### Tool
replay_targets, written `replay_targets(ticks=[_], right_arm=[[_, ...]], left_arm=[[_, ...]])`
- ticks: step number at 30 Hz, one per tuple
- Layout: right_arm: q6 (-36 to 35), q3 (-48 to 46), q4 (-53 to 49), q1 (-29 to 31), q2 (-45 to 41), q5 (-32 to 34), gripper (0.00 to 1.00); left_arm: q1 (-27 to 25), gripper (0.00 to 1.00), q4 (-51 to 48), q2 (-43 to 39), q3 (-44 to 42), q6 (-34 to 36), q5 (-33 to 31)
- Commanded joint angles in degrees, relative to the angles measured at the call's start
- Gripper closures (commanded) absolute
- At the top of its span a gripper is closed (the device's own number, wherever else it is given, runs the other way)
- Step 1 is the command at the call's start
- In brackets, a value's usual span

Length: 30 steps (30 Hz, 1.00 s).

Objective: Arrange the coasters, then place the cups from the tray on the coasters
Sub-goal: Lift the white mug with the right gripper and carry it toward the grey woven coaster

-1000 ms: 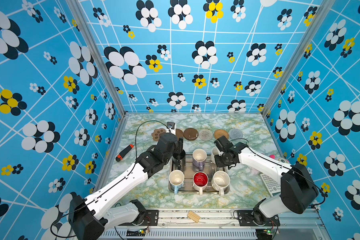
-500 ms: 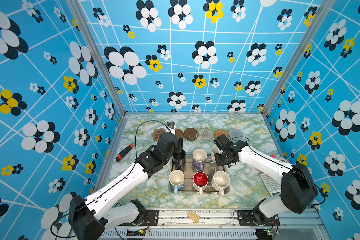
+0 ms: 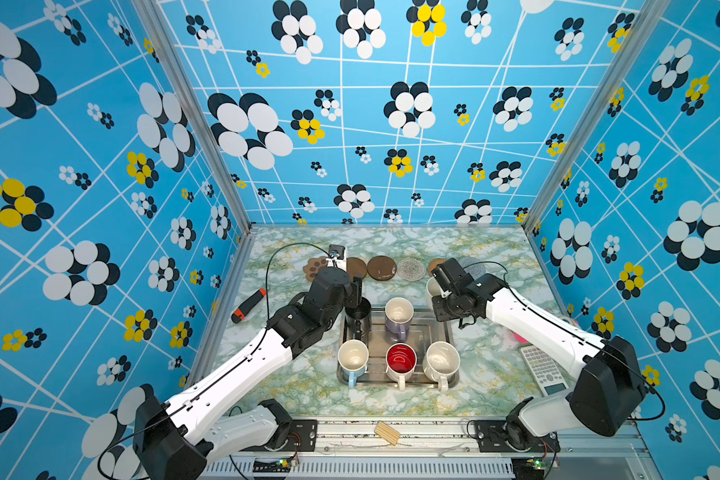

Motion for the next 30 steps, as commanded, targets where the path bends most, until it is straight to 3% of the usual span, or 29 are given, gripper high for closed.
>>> replay_targets(ticks=[1, 17, 30], right_arm=[[-2.1, 3.3, 0.1, -0.1, -2.0, 4.0, 1.0], [-5.3, 12.8, 1.6, -11.0, 3.5, -0.6, 1.0], [-7.8, 20.8, 2.5, -22.2, 13.2, 0.1, 1.0]], left_arm=[[0.8, 0.32, 0.7, -1.6, -1.2, 0.7, -0.1], [3.9, 0.31, 1.6, -5.8, -5.0, 0.1, -0.2], [8.1, 0.32, 2.8, -5.3, -6.6, -1.3, 3.0]])
